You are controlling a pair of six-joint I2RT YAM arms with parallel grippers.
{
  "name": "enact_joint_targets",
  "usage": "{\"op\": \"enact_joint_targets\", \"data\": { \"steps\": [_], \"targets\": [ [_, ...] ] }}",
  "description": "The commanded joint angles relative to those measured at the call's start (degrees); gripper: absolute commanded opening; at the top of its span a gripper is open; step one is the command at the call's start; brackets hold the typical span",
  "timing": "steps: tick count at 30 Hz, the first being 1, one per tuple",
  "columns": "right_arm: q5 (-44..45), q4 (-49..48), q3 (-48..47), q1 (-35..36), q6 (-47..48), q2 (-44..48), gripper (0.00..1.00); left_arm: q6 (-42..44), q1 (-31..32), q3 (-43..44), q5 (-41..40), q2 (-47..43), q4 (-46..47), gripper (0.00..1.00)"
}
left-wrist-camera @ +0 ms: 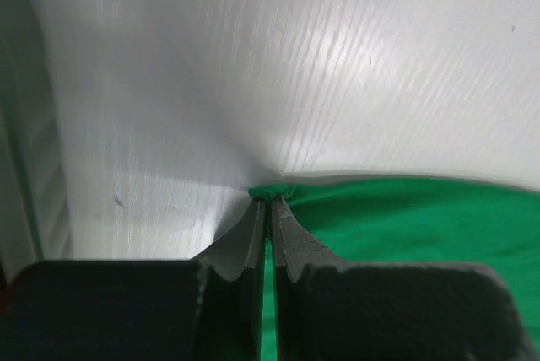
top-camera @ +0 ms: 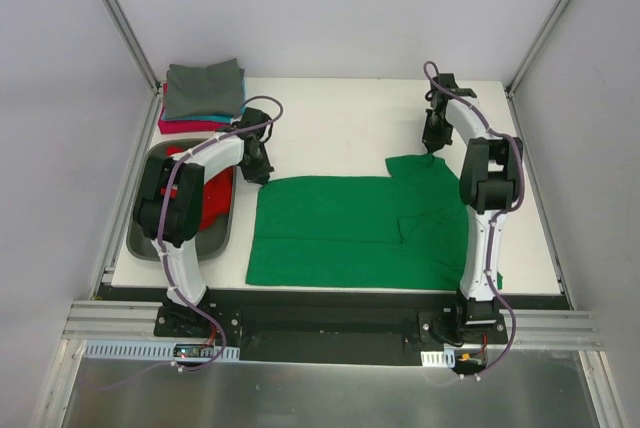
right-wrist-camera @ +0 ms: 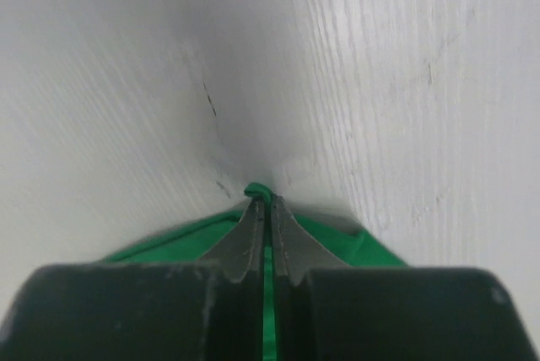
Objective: Fold and stack the t-shirts
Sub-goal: Grap the side of the flattened tshirt furthest away from the robot with both arms, then fold the other side of the tshirt into a rectangle
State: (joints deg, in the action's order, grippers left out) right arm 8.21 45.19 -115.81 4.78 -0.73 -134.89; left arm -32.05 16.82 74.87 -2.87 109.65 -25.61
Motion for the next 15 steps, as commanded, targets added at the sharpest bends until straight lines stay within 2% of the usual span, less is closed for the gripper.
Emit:
{"op": "enact_joint_targets", "data": {
  "steps": [1,11,15],
  "targets": [
    [-1.0,-5.53,11.18,1.02,1.96,15.41,0.01,-0.73,1.98,-4.2,-0.2,-8.21,0.03,0.0],
    [-0.39,-12.75,47.05,2.34,-3.22,46.26,0.01,-4.59,9.1,-19.13,-5.12,-25.69,2.22,0.0],
    [0.23,-12.41,55.68,2.34,-3.58,59.89,0.01,-6.18,10.6,-25.2,-5.47,-32.64,2.75,0.0]
  ]
}}
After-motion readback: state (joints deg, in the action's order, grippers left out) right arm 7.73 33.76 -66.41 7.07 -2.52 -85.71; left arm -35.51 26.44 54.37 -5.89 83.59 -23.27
